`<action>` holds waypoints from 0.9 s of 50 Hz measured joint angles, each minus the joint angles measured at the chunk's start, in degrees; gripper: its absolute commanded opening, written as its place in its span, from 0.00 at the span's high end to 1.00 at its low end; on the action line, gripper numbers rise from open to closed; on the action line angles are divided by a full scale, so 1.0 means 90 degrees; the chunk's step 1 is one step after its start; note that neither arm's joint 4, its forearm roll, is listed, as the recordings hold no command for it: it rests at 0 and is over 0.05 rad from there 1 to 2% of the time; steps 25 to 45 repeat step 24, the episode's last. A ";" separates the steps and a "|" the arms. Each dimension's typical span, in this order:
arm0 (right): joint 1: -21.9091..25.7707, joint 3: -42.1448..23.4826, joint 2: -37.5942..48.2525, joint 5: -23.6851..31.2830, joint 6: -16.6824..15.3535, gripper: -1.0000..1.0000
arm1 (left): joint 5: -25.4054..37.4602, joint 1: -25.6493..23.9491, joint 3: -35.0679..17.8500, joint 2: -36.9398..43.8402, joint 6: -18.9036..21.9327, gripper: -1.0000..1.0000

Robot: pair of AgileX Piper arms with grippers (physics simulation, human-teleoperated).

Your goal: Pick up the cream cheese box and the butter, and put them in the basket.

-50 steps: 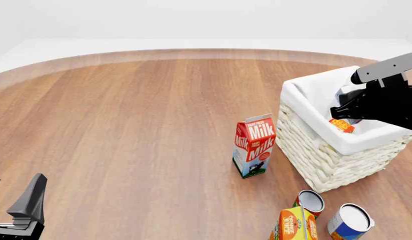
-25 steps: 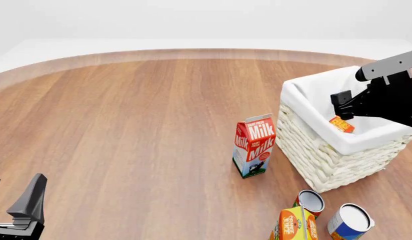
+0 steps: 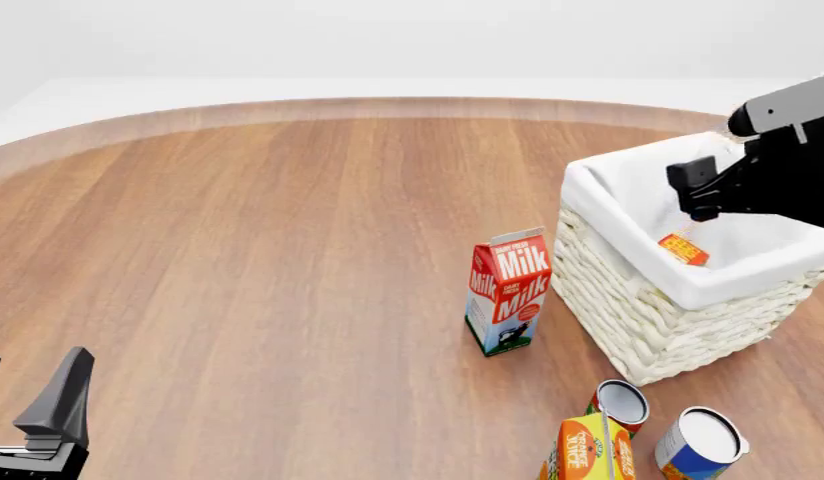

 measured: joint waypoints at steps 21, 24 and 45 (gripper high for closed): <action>0.0755 -0.1733 -0.1086 0.1522 0.0015 0.00 | 0.0000 0.0000 0.0000 0.0000 0.0000 0.00; 0.0875 -0.2098 -0.1227 0.1750 0.0025 0.00 | 0.0000 0.0000 0.0000 0.0000 0.0000 0.00; 0.0875 -0.2098 -0.1227 0.1750 0.0025 0.00 | 0.0000 0.0000 0.0000 0.0000 0.0000 0.00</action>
